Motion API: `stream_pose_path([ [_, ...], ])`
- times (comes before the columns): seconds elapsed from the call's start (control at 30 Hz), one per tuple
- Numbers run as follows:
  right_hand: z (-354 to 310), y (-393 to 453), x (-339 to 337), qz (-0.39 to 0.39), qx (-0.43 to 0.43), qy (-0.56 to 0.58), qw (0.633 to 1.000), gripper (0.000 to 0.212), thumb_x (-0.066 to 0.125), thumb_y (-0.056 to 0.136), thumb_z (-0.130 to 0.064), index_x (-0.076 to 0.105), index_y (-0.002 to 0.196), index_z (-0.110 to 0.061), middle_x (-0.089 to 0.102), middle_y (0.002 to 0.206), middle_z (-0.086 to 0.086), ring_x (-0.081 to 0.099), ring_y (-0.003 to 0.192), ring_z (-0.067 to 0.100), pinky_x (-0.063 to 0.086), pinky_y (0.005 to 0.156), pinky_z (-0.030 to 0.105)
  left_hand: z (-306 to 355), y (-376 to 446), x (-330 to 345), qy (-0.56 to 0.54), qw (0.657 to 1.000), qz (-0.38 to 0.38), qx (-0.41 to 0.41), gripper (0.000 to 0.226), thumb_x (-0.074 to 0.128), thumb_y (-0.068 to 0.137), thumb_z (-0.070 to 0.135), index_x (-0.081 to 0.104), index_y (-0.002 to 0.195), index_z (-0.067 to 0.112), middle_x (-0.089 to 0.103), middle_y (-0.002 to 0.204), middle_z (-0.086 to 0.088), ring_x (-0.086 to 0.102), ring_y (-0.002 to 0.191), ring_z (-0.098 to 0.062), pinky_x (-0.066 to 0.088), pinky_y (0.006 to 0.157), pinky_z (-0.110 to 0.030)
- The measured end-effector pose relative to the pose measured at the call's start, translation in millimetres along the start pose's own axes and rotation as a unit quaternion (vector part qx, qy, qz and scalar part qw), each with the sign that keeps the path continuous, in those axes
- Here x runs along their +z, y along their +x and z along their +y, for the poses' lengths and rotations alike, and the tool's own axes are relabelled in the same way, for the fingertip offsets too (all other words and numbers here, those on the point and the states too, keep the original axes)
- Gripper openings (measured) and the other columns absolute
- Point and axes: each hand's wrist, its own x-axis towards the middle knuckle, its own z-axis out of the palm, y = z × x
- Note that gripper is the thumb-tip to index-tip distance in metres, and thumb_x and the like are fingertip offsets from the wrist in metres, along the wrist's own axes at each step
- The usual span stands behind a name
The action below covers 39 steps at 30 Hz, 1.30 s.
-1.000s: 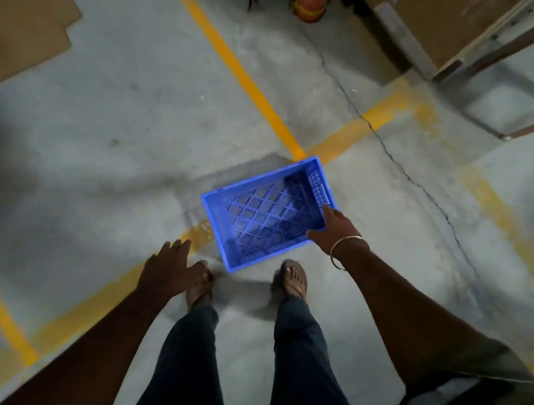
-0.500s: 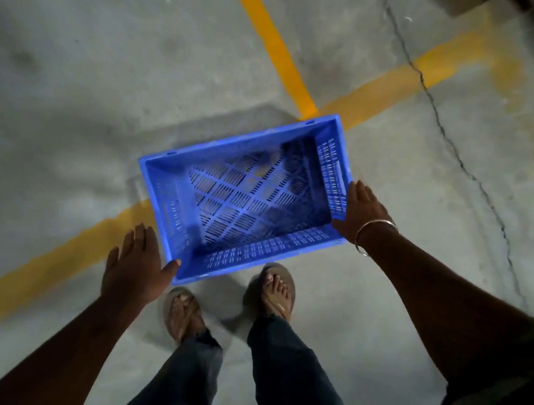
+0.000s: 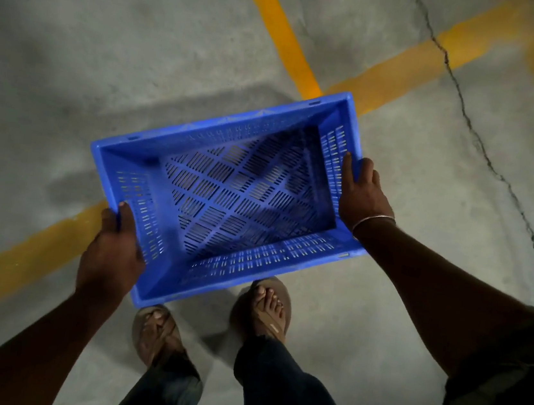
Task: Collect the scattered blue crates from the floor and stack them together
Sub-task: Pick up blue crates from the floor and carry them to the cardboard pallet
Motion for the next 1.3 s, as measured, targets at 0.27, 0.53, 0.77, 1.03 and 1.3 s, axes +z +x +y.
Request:
stream_pose_path([
  [0.27,-3,-5,-20,-0.004,0.006,0.007,1.000,0.078,0.047,0.078,0.007,0.024,0.151,-0.008,0.033,0.132,0.032,0.042,0.113,0.049,0.051,0.078,0.054,-6,4,-7,-0.050,0.997,0.057,-0.007,0.079,0.068,0.073,-0.001,0.039,0.146,0.003,0.043,0.119,-0.032,0.056,0.090,-0.053,0.052,0.076,-0.056],
  [0.53,-28,-59,-90,0.043,-0.006,-0.013,0.999,0.069,0.054,0.074,0.010,0.039,0.141,0.004,0.048,0.106,0.037,0.051,0.085,0.047,0.052,0.073,0.054,-49,-62,-77,-0.028,0.999,0.035,0.007,0.088,0.071,0.069,0.003,0.033,0.148,0.001,0.036,0.109,-0.028,0.051,0.079,-0.045,0.055,0.067,-0.048],
  [0.77,-57,-169,-255,0.086,-0.061,0.019,0.994,0.072,0.025,0.074,-0.005,0.033,0.146,0.001,0.047,0.109,0.033,0.049,0.087,0.047,0.050,0.074,0.054,-75,-200,-226,-0.087,0.991,0.099,-0.039,0.085,0.065,0.072,-0.006,0.032,0.149,-0.001,0.034,0.109,-0.027,0.049,0.075,-0.043,0.052,0.076,-0.048],
  [1.03,-87,-291,-435,0.124,-0.160,-0.047,0.978,0.063,0.046,0.075,0.006,0.041,0.137,0.011,0.050,0.106,0.042,0.050,0.092,0.051,0.044,0.087,0.056,-99,-406,-374,-0.086,0.975,0.171,-0.112,0.074,0.057,0.083,0.014,0.022,0.149,0.016,0.032,0.112,-0.017,0.052,0.081,-0.044,0.054,0.072,-0.052],
  [1.3,-135,-371,-488,0.178,-0.223,0.023,0.958,0.077,0.057,0.068,0.014,0.032,0.141,0.015,0.053,0.107,0.037,0.055,0.085,0.049,0.050,0.078,0.050,-130,-535,-362,-0.097,0.953,0.213,-0.192,0.084,0.057,0.075,0.007,0.021,0.151,0.010,0.036,0.110,-0.019,0.054,0.081,-0.046,0.054,0.061,-0.050],
])
